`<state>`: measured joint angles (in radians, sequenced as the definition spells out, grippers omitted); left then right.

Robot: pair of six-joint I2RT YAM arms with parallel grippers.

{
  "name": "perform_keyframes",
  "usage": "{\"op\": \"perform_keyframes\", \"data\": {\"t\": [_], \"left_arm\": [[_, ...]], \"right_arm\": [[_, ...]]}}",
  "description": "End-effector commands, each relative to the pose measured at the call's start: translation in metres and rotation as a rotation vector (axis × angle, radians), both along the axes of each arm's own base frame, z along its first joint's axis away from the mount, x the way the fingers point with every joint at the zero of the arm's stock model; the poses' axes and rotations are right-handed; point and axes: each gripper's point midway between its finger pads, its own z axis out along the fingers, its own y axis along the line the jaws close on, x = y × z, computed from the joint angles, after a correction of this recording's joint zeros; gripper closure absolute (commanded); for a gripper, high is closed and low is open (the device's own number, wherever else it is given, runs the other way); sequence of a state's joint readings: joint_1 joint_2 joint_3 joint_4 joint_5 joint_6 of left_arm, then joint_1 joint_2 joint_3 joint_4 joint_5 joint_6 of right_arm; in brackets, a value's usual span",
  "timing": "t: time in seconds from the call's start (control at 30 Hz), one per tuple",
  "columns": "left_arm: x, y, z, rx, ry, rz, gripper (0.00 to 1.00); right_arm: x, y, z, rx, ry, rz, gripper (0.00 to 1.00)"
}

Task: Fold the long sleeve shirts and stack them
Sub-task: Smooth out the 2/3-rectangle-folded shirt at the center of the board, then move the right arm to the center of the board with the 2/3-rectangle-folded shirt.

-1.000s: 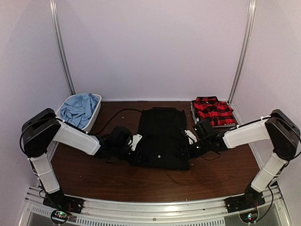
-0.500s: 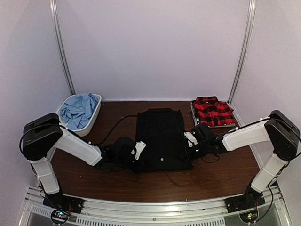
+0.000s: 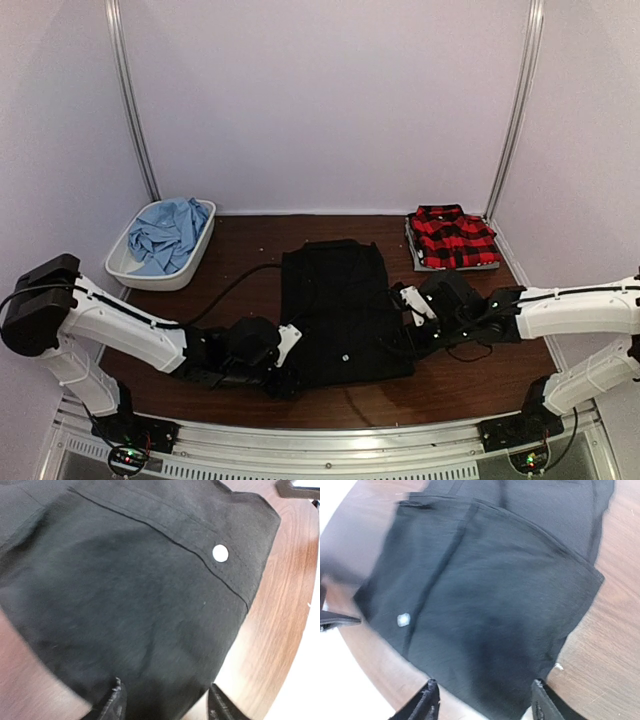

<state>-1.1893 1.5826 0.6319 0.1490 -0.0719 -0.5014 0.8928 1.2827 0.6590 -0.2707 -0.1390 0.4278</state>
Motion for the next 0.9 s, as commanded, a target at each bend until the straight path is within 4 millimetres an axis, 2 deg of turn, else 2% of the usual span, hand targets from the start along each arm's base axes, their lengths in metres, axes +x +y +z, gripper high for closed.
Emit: {"op": "perform_keyframes", "data": {"t": [0.0, 0.07, 0.13, 0.2, 0.4, 0.67, 0.87], "left_arm": [[0.006, 0.02, 0.019, 0.003, -0.039, 0.072, 0.36], [0.008, 0.025, 0.029, -0.012, -0.054, 0.091, 0.24], [0.009, 0.03, 0.037, -0.03, -0.064, 0.114, 0.09], [0.011, 0.035, 0.046, -0.056, -0.072, 0.143, 0.03], [0.016, 0.048, 0.075, -0.13, -0.113, 0.207, 0.02], [0.014, 0.055, 0.075, -0.097, -0.115, 0.2, 0.02], [0.012, 0.055, 0.09, -0.141, -0.129, 0.185, 0.02]], "right_arm": [[-0.014, -0.002, 0.018, -0.039, -0.05, 0.025, 0.32], [-0.023, 0.001, 0.018, -0.059, -0.061, 0.058, 0.27], [-0.033, 0.005, 0.015, -0.086, -0.072, 0.1, 0.23], [-0.039, 0.009, 0.011, -0.114, -0.079, 0.135, 0.2], [-0.047, 0.023, -0.003, -0.203, -0.093, 0.216, 0.21], [-0.046, 0.031, -0.038, -0.326, -0.071, 0.29, 0.21], [-0.062, 0.04, -0.057, -0.356, -0.043, 0.361, 0.27]]}}
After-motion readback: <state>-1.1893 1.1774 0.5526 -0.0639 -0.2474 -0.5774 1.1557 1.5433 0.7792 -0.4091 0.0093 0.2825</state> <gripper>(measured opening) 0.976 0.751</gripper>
